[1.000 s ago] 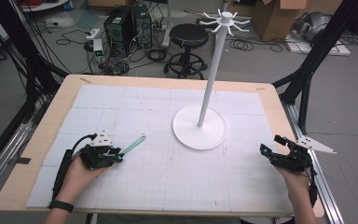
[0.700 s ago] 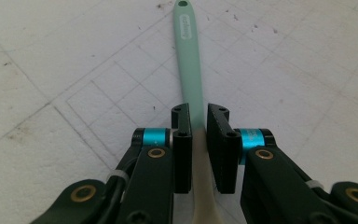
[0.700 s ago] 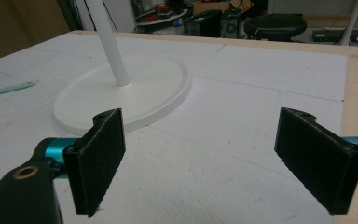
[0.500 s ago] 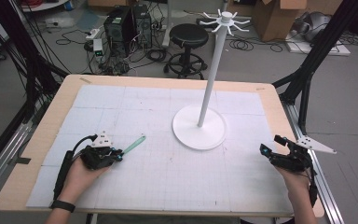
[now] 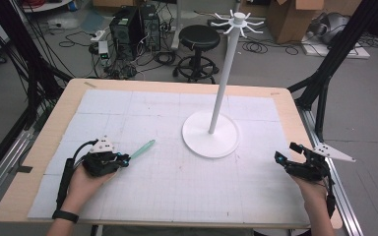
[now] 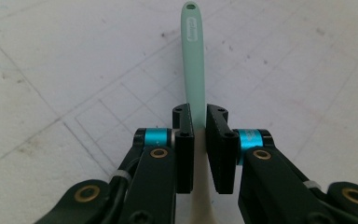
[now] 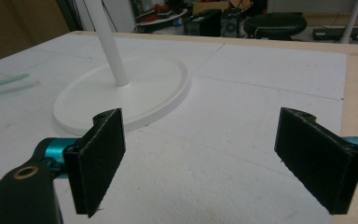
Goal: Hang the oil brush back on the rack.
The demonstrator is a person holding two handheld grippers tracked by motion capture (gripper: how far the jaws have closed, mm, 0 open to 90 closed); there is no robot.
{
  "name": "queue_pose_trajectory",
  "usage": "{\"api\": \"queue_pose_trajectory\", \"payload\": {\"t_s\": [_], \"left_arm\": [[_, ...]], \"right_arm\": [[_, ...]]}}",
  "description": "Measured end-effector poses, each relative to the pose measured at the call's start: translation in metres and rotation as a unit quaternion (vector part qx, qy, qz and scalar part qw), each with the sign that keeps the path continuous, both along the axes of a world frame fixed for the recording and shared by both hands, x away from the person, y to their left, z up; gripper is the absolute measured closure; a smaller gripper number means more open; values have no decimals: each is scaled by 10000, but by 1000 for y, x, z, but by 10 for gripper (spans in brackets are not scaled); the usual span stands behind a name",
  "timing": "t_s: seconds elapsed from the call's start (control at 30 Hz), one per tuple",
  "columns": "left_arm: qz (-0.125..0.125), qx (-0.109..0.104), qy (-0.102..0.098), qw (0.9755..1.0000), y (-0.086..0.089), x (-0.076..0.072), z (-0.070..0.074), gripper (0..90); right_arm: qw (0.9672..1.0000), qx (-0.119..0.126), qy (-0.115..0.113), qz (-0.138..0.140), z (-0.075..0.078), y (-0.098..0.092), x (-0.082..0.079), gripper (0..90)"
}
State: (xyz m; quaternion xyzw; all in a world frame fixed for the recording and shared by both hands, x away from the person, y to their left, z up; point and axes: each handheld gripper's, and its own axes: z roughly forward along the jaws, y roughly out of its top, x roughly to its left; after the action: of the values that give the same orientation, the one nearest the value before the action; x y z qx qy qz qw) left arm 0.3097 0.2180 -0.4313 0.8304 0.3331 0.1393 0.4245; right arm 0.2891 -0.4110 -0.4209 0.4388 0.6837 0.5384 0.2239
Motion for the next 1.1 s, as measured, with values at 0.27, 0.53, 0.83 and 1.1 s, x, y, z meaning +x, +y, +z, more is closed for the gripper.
{"api": "queue_pose_trajectory", "payload": {"t_s": [0.27, 0.53, 0.83, 1.1], "left_arm": [[36, -576, -350, 9977, -1, 2, 18, 820], [-3, -980, -778, 9921, -17, 10, 43, 820], [-5, -1365, -1278, 9824, -40, 17, 75, 821], [-167, -1713, -1672, 9708, -61, 22, 109, 820]], "right_arm": [[10000, 76, -23, -25, 1, -1, -1, 154], [10000, 56, -21, -37, 1, -1, -1, 154], [10000, 53, -24, -30, 1, -1, -1, 154], [10000, 41, -28, -9, 1, -1, 0, 154]]}}
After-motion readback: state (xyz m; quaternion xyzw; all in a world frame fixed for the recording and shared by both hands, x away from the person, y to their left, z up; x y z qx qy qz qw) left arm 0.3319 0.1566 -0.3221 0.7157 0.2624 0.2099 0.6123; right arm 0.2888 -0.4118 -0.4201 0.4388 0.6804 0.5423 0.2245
